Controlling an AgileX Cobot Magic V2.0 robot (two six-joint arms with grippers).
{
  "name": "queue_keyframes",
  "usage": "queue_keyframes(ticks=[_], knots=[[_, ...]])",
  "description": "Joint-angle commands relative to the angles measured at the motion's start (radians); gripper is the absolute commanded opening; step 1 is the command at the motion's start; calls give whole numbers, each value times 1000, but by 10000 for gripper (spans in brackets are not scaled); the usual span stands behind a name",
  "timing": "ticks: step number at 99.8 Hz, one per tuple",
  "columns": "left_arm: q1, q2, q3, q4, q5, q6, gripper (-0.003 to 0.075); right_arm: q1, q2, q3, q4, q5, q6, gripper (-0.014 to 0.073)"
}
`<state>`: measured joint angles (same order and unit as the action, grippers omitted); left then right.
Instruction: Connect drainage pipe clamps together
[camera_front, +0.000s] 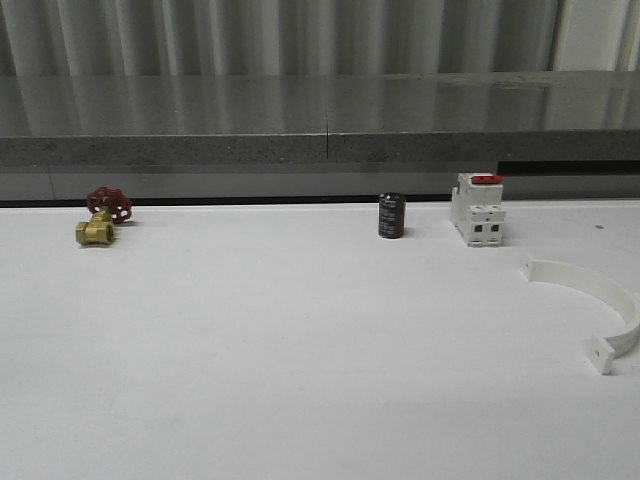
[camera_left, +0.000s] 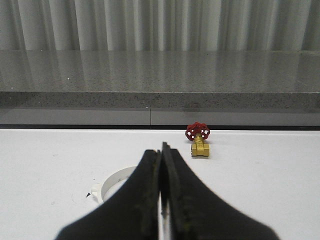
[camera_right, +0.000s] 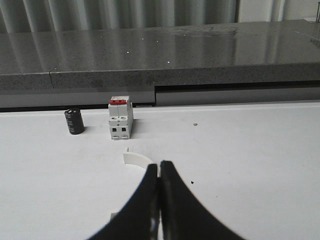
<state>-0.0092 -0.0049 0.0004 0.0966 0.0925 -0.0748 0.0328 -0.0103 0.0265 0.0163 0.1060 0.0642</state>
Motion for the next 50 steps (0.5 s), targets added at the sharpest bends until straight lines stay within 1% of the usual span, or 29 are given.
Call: queue_keyframes(ticks=[1,41,50], knots=[[-3,-26,44,-2,-84,-8,-21,-7,-19,-16,-9,-84,-6,-68],[-3,-26,39,-9,-106,-8,-21,-7,-19,-16,-9,-84,-6,-68],[-3,-24,0,-54,-110,-8,-21,-7,-19,-16,-9,-84,-6,-68]])
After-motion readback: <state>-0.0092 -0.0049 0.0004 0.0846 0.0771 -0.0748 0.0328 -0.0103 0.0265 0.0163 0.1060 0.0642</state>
